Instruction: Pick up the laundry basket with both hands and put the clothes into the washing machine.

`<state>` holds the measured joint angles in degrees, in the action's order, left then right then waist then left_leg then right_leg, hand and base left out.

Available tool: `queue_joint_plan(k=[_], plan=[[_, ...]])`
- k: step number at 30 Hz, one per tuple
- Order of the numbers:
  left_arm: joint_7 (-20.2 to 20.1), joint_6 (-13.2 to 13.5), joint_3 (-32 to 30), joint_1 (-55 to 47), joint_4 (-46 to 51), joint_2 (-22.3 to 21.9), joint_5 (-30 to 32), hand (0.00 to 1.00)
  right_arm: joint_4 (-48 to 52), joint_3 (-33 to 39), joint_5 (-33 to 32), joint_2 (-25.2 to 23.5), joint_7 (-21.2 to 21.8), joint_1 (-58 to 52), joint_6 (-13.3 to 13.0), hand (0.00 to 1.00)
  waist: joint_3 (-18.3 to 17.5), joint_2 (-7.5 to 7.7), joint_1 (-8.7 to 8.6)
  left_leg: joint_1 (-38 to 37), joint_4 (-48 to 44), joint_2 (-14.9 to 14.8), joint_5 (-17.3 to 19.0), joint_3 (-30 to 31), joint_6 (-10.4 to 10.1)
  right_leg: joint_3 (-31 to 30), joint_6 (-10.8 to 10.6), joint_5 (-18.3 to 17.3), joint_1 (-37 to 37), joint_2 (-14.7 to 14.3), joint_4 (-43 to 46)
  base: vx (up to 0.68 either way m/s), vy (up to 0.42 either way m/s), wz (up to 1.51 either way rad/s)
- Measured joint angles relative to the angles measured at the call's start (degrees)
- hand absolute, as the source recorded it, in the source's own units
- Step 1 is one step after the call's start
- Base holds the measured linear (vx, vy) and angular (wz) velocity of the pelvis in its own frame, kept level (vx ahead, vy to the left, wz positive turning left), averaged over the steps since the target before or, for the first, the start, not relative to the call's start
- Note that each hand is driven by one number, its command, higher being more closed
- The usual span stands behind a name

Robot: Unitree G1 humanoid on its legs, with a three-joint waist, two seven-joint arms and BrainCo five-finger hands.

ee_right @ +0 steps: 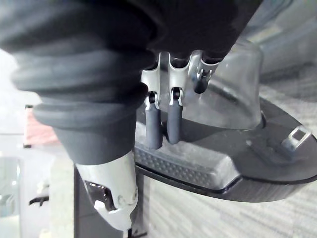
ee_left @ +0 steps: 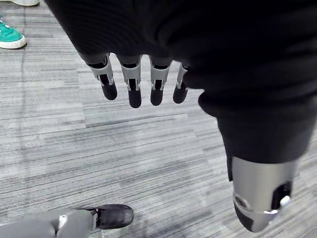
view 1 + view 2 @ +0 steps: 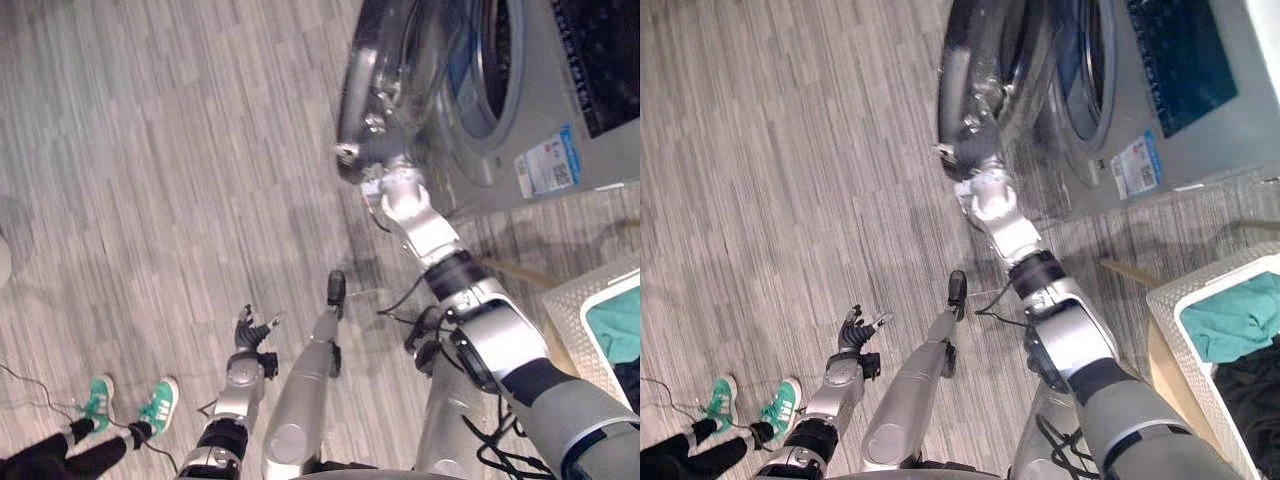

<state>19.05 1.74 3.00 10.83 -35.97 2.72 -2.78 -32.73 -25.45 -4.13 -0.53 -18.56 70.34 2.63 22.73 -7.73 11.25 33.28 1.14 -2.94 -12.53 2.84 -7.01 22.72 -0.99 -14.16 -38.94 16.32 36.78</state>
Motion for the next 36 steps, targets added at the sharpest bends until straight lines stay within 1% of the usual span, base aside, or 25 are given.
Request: queue_joint_plan(k=[1, 2, 4, 6, 8, 9, 12, 13, 14, 15, 17, 19, 20, 21, 22, 23, 24, 26, 27, 28, 30, 31, 33, 34, 36], plan=[[-0.05, 0.09, 1.43, 1.04, 0.01, -0.42, 0.0, 0.0, 1.92, 0.16, -0.53, -0.74, -0.07, 1.95, -1.44, 0.0, 0.0, 0.0, 0.68, 0.07, -0.04, 0.15, -0.14, 1.32, -0.2, 1.19, -0.18, -0.9, 0.87, 0.27, 0.25, 0.03, -0.104, 0.66], [-0.11, 0.18, 2.75, 1.94, 0.06, -0.97, -0.01, 0.0, 2.94, 0.66, -0.93, -0.93, -0.22, 3.58, -2.86, 0.0, -0.01, -0.01, 0.73, 0.08, -0.04, 0.46, -0.76, 2.76, -1.1, 2.58, -0.07, -1.51, 1.76, 0.86, 0.79, 0.02, -0.103, 0.7], [-0.19, 0.3, 4.55, 2.47, 1.1, -1.67, 0.02, 0.0, 3.53, 2.4, -1.36, -0.72, -0.43, 4.88, -4.19, 0.0, -0.04, -0.03, 0.73, 0.06, -0.07, 1.03, -0.9, 4.7, -1.28, 2.63, -0.48, -2.86, 2.69, 1.12, 1.21, 0.0, -0.079, 0.58], [-0.2, 0.39, 5.91, 3.48, 1.36, -1.85, 0.02, 0.0, 3.89, 4.41, -2.2, 0.35, -0.73, 4.87, -4.78, 0.0, -0.04, -0.03, 1.11, 0.3, 0.06, 1.07, -1.25, 5.13, -1.78, 2.82, -0.48, -3.1, 2.65, 1.12, 1.25, -0.02, -0.065, 0.23], [-0.18, 0.44, 6.68, 4.82, 2.16, -1.71, 0.02, 0.0, 3.23, 6.37, -2.42, 2.87, -1.36, 4.58, -4.73, 0.0, -0.04, -0.03, 0.89, 0.36, 0.65, 0.98, -1.75, 4.99, -1.39, 2.13, -0.5, -2.85, 1.92, 0.85, 1.16, -0.05, -0.038, -0.14], [-0.12, 0.6, 7.55, 6.27, 2.36, -1.25, 0.01, 0.0, 1.82, 9.2, -2.77, 5.39, -1.44, 4.32, -4.64, 0.0, -0.03, -0.04, 0.69, 0.44, 1.06, 0.67, -2.06, 4.63, -1.26, 1.19, -0.48, -1.91, 1.09, 0.36, 0.66, -0.05, -0.019, -0.34], [-0.08, 0.65, 8.06, 8.61, 2.36, -0.64, -0.04, 0.0, 1.3, 12.66, -3.95, 8.93, -1.53, 1.22, -4.58, 0.0, -0.02, -0.07, 0.51, 0.53, 1.5, -0.36, -2.36, 2.08, -0.88, -1.7, -0.6, 0.88, -0.21, -1.6, -2.06, -0.05, 0.009, -0.65], [0.09, 0.64, 7.9, 10.21, 2.33, 0.03, -0.07, 0.0, 1.32, 14.21, -4.38, 11.31, -1.54, -2.17, -4.44, 0.0, 0.0, -0.08, -0.23, 0.52, 2.07, -0.92, -2.5, 0.24, -0.7, -4.16, -0.82, 3.05, -1.43, -2.78, -4.09, -0.05, 0.033, -0.98], [0.18, 0.59, 7.72, 10.83, 2.18, 0.31, -0.07, 0.0, 1.38, 14.44, -4.37, 12.16, -1.55, -3.76, -4.26, 0.0, 0.12, -0.22, -0.85, 0.52, 2.18, -1.07, -2.5, -0.51, -0.7, -5.16, -1.02, 3.95, -1.73, -3.24, -4.97, -0.05, 0.048, -1.02], [0.65, 0.39, 7.34, 11.98, 2.15, 0.95, -0.07, 0.0, 1.96, 14.89, -4.29, 13.24, -1.47, -7.82, -3.6, 0.0, 0.23, -0.23, -1.96, 0.51, 2.25, -1.19, -2.51, -2.16, -0.69, -7.15, -1.37, 5.54, -2.33, -3.92, -6.48, -0.03, 0.051, -0.78], [1.41, -0.25, 5.33, 13.6, 2.06, 1.09, -0.1, 0.0, 3.27, 15.52, -3.96, 13.38, -1.47, -15.52, -2.88, 0.0, 0.48, -0.07, -3.91, -0.11, 2.39, -1.47, -2.5, -4.75, -0.69, -9.95, -1.71, 7.91, -2.47, -4.92, -8.96, -0.03, 0.048, -0.87], [2.38, -0.74, 3.77, 16.02, 1.86, 1.44, -0.17, 0.0, 6.55, 15.41, -0.98, 13.09, -1.11, -26.52, -1.63, 0.0, 0.68, 0.01, -4.98, -1.59, 2.94, -2.11, -2.48, -7.67, -0.69, -13.3, -1.89, 10.04, -2.41, -6.39, -11.45, -0.03, 0.015, -0.84], [2.42, -0.92, 3.42, 16.71, 1.78, 1.78, -0.17, 0.0, 7.41, 15.4, -0.05, 12.75, -0.83, -29.07, -1.46, 0.0, 0.79, 0.02, -5.53, -1.84, 2.94, -2.2, -2.48, -8.1, -0.69, -13.64, -1.91, 10.2, -2.39, -6.53, -11.61, -0.05, -0.028, -0.51], [2.43, -1.46, 3.11, 18.07, 1.57, 2.86, -0.14, 0.0, 8.64, 15.35, 1.61, 11.72, 0.07, -33.84, -1.17, 0.0, 0.83, 0.05, -6.9, -2.19, 2.95, -2.44, -2.44, -8.51, -0.7, -14.07, -1.87, 10.23, -2.4, -6.82, -11.65, -0.04, -0.025, -0.23], [2.45, -1.51, 3.07, 18.8, 1.56, 3.49, -0.11, 0.0, 9.25, 15.34, 2.24, 11.15, 0.33, -36.06, -1.14, 0.0, 0.85, 0.08, -7.47, -2.31, 2.97, -2.66, -2.4, -8.85, -0.69, -14.28, -1.8, 10.28, -2.4, -7.12, -11.77, -0.06, -0.061, -0.38], [2.44, -1.57, 3.07, 20.99, 1.55, 4.99, -0.08, 0.0, 10.13, 15.36, 2.79, 9.77, 1.17, -40.68, -1.09, 0.0, 1.38, 0.84, -7.68, -3.18, 3.03, -3.14, -1.71, -10.11, 0.15, -15.16, -1.6, 10.41, -2.39, -8.04, -11.91, -0.04, -0.046, -0.38], [2.41, -1.62, 3.07, 22.06, 1.54, 5.54, -0.06, 0.0, 10.44, 15.33, 2.78, 9.32, 1.63, -42.26, -1.09, 0.0, 1.44, 0.93, -7.7, -3.39, 2.98, -3.41, -0.89, -10.74, 0.71, -15.31, -1.63, 10.42, -2.4, -8.46, -11.92, -0.06, -0.073, -0.39], [2.29, -2.6, 3.06, 25.85, 1.52, 8.23, 0.03, 0.0, 12.47, 15.08, 2.78, 7.78, 3.5, -48.6, -1.16, 0.0, 2.02, 1.81, -9.22, -3.48, 2.74, -4.29, -0.11, -11.62, 0.95, -15.78, -1.81, 10.48, -2.49, -9.04, -12.03, -0.04, -0.059, -0.19], [2.21, -2.78, 3.05, 26.82, 1.52, 9.24, 0.11, 0.0, 13.14, 15.04, 2.81, 7.4, 3.95, -49.85, -1.17, 0.0, 2.32, 2.29, -9.32, -3.54, 2.62, -4.38, 0.16, -12.09, 0.89, -16.19, -1.87, 10.62, -2.61, -9.22, -12.08, -0.01, -0.047, -0.29], [2.11, -3.12, 2.81, 28.86, 1.5, 11.17, 0.93, 0.0, 14.26, 15.01, 3.71, 6.99, 5.01, -52.89, -1.35, 0.0, 2.9, 3.27, -9.56, -3.41, 2.19, -4.58, 0.5, -13.34, 1.1, -17.08, -1.81, 11.05, -3.12, -9.5, -12.29, 0.0, -0.037, -0.31], [1.53, -3.64, 1.24, 32.57, 0.38, 13.77, 1.32, 0.0, 14.36, 15.13, 4.74, 6.97, 6.24, -55.75, -1.46, 0.0, 3.37, 4.05, -10.3, -2.32, 1.49, -5.01, 1.01, -14.61, 1.08, -17.89, -2.14, 12.08, -3.93, -10.04, -13.25, 0.01, -0.032, -0.33], [0.86, -3.84, -0.09, 35.58, -0.9, 15.64, 1.33, 0.0, 14.69, 15.58, 5.47, 6.96, 6.58, -57.57, -1.57, 0.0, 3.79, 4.77, -10.68, -1.3, 0.64, -5.23, 1.1, -15.34, 1.22, -18.45, -1.68, 12.97, -4.73, -10.26, -13.71, 0.02, -0.016, -0.28], [0.57, -4.15, -1.47, 39.54, -2.09, 18.43, 1.34, 0.0, 15.8, 16.99, 6.57, 6.99, 7.19, -60.2, -1.65, 0.0, 4.27, 5.54, -11.06, 0.64, -1.2, -5.76, 1.56, -16.21, 1.65, -19.12, -1.58, 14.08, -5.76, -10.72, -14.75, 0.04, -0.029, -0.26], [-0.14, -4.37, -1.48, 41.52, -2.14, 20.58, 1.54, 0.0, 16.45, 18.37, 6.92, 6.99, 7.46, -61.7, -1.89, 0.0, 4.63, 6.17, -11.78, 1.84, -2.47, -6.22, 2.07, -16.86, 1.88, -19.55, -1.54, 14.81, -6.18, -11.16, -15.66, 0.05, -0.035, -0.23], [-0.25, -4.41, -1.52, 43.23, -2.18, 22.76, 2.62, 0.0, 16.68, 19.68, 7.01, 6.96, 7.41, -62.73, -2.17, 0.0, 4.91, 6.67, -12.32, 2.98, -4.03, -6.7, 2.9, -17.45, 2.03, -19.71, -1.54, 15.24, -6.44, -11.46, -16.44, 0.03, -0.019, -0.19]])
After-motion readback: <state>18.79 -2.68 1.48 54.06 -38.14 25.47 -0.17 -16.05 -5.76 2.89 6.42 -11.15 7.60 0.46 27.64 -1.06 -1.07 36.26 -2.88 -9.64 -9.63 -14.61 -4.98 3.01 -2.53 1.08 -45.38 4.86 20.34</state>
